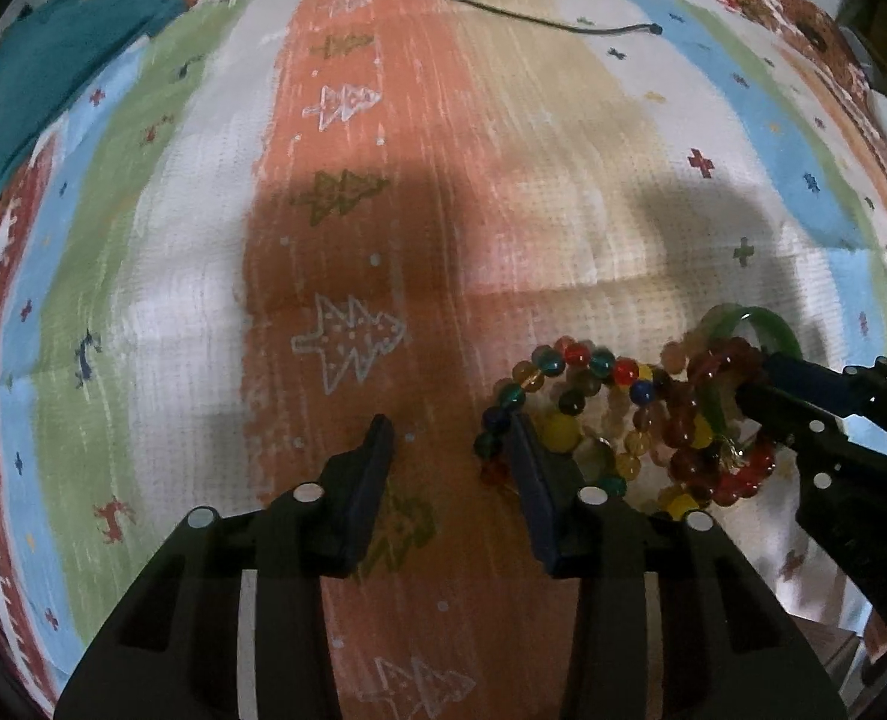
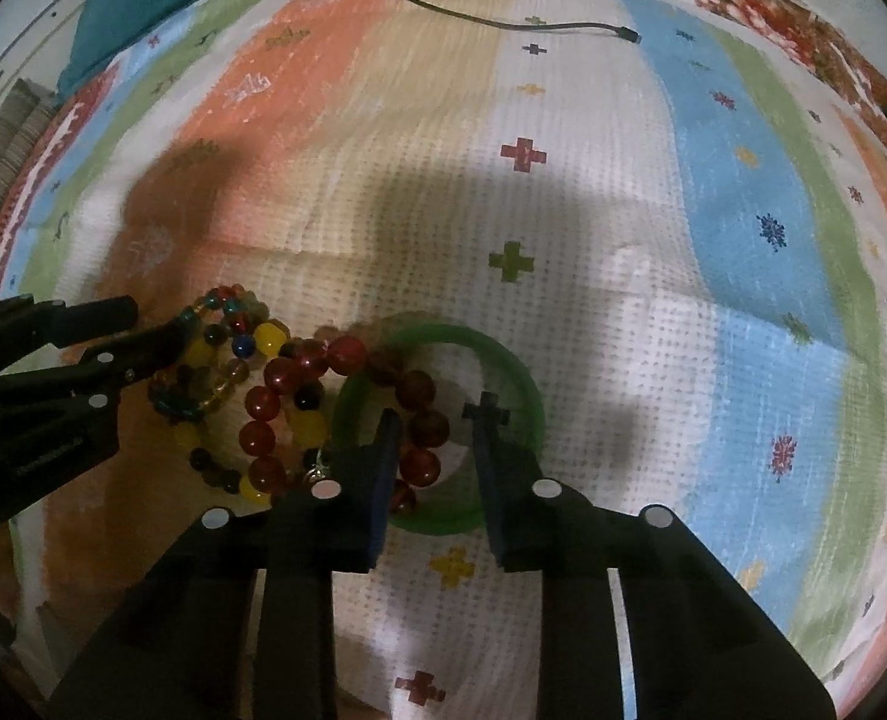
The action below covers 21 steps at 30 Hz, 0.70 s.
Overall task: Organize jewelry
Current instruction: 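Grasp the multicolour bead bracelet with the left tool while the right tool grasps the red bead bracelet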
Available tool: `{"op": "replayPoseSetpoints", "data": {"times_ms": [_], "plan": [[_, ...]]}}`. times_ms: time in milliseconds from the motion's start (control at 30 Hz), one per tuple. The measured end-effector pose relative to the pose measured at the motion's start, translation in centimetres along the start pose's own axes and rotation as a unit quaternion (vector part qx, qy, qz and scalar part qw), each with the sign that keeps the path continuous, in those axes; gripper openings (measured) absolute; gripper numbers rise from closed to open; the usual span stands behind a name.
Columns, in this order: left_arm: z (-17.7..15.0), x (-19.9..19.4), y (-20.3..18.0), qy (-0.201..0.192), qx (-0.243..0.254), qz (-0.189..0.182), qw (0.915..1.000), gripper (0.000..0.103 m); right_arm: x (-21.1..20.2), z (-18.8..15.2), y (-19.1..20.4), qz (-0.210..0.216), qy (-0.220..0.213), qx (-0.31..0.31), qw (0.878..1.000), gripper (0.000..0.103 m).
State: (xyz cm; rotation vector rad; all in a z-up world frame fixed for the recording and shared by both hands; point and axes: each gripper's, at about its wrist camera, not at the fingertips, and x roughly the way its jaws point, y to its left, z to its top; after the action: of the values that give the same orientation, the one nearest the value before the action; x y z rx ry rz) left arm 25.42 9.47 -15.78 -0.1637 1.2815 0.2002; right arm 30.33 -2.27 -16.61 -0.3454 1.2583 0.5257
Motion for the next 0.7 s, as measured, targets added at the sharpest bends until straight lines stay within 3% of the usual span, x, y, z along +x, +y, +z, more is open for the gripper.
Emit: {"op": "replayPoseSetpoints", "data": {"times_ms": [100, 200, 233, 700], "plan": [[0.1, 0.4, -0.3, 0.0, 0.014, 0.004, 0.9999, 0.031, 0.2, 0.1, 0.1, 0.004, 0.003, -0.008, 1.0, 0.02], [0.1, 0.5, -0.6, -0.002, 0.023, 0.013, 0.9996, 0.012, 0.4, 0.2, 0.2, 0.001, 0.002, -0.013, 1.0, 0.017], [0.1, 0.5, -0.5, -0.001, 0.022, 0.012, 0.9997, 0.01, 0.4, 0.3, 0.2, 0.001, 0.002, -0.012, 1.0, 0.016], [0.2, -3.2, -0.5, -0.036, 0.008, -0.014, 0.9992, 0.009, -2.2, -0.3, 0.2, -0.018, -0.022, -0.011, 1.0, 0.014]]}}
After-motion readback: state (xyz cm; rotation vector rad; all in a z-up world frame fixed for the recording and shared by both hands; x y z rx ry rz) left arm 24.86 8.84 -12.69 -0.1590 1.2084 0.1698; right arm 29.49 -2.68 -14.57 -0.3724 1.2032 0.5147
